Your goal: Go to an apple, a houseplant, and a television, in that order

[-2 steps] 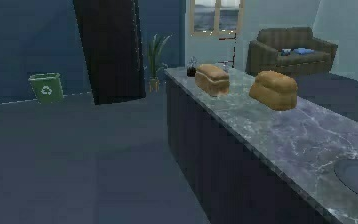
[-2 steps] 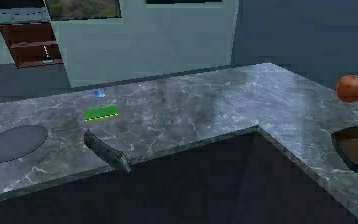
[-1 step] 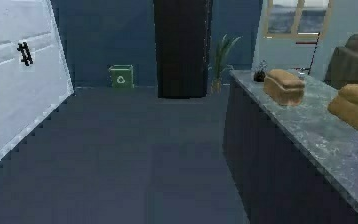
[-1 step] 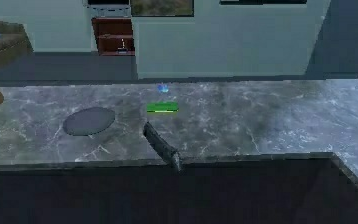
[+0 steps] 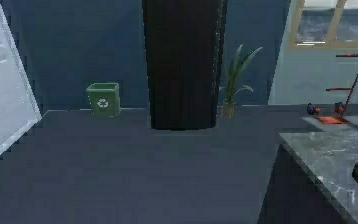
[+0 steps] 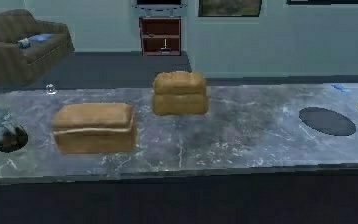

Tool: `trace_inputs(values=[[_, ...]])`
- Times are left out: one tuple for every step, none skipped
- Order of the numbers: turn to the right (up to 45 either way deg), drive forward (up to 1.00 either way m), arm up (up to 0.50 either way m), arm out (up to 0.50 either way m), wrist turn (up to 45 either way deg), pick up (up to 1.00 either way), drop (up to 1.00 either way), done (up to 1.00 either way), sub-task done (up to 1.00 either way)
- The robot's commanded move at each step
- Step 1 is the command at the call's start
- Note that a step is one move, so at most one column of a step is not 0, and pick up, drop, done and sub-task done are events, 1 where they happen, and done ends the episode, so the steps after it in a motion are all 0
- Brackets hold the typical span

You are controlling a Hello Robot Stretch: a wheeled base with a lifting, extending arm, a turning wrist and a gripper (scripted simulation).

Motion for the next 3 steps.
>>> trace_inputs(values=[[-3.0,0.0,0.0,0.0,0.0,0.0,0.0,0.0,0.0],[0.0,0.95,0.0,0.0,0.0,0.0,0.0,0.0,0.0],[18.0,0.0,0.0,0.0,0.0,0.0,0.0,0.0,0.0]])
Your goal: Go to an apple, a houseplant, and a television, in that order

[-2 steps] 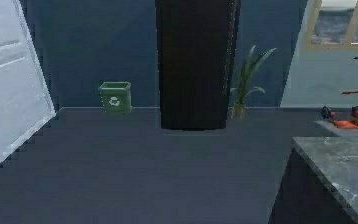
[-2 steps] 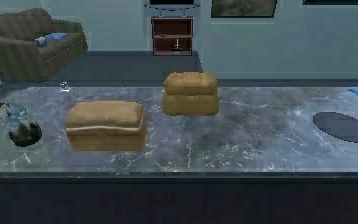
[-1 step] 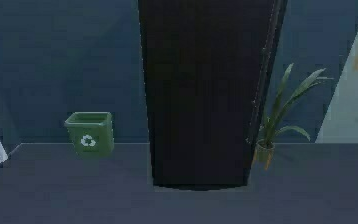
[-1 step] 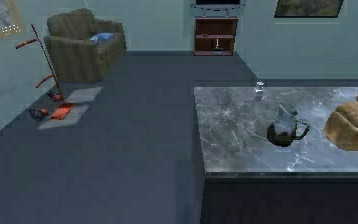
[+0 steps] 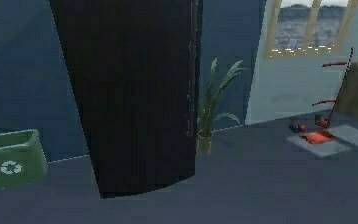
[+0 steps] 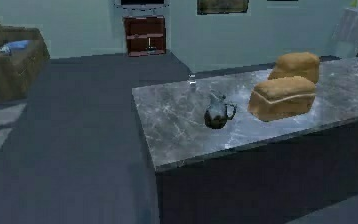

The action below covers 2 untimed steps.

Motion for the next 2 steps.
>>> trace_inputs(values=[[0.0,0.7,0.0,0.0,0.0,0.0,0.0,0.0,0.0],[12.0,0.0,0.0,0.0,0.0,0.0,0.0,0.0,0.0]])
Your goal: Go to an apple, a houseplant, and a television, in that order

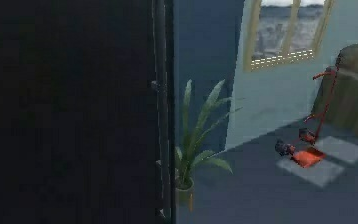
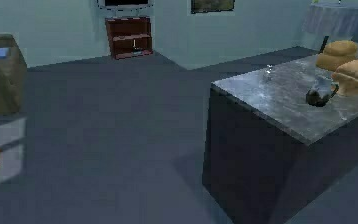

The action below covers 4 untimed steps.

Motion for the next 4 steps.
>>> trace_inputs(values=[[0.0,0.0,0.0,0.0,0.0,0.0,0.0,0.0,1.0],[45.0,0.0,0.0,0.0,0.0,0.0,0.0,0.0,0.0],[24.0,0.0,0.0,0.0,0.0,0.0,0.0,0.0,0.0],[0.0,1.0,0.0,0.0,0.0,0.0,0.0,0.0,0.0]])
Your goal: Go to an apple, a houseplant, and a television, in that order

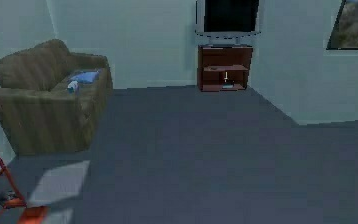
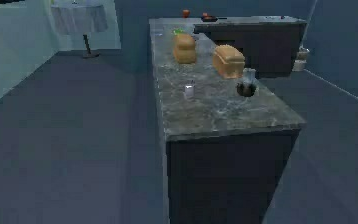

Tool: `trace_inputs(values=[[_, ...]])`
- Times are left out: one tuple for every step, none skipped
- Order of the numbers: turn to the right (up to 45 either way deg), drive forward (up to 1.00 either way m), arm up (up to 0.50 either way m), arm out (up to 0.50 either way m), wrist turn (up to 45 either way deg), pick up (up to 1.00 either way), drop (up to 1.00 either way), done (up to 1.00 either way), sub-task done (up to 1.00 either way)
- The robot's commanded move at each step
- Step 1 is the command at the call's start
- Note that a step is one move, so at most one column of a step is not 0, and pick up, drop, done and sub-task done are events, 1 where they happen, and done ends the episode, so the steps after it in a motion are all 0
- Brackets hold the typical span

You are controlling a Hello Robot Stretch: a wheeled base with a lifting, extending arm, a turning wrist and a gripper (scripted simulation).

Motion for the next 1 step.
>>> trace_inputs(values=[[0.0,1.0,0.0,0.0,0.0,0.0,0.0,0.0,0.0]])
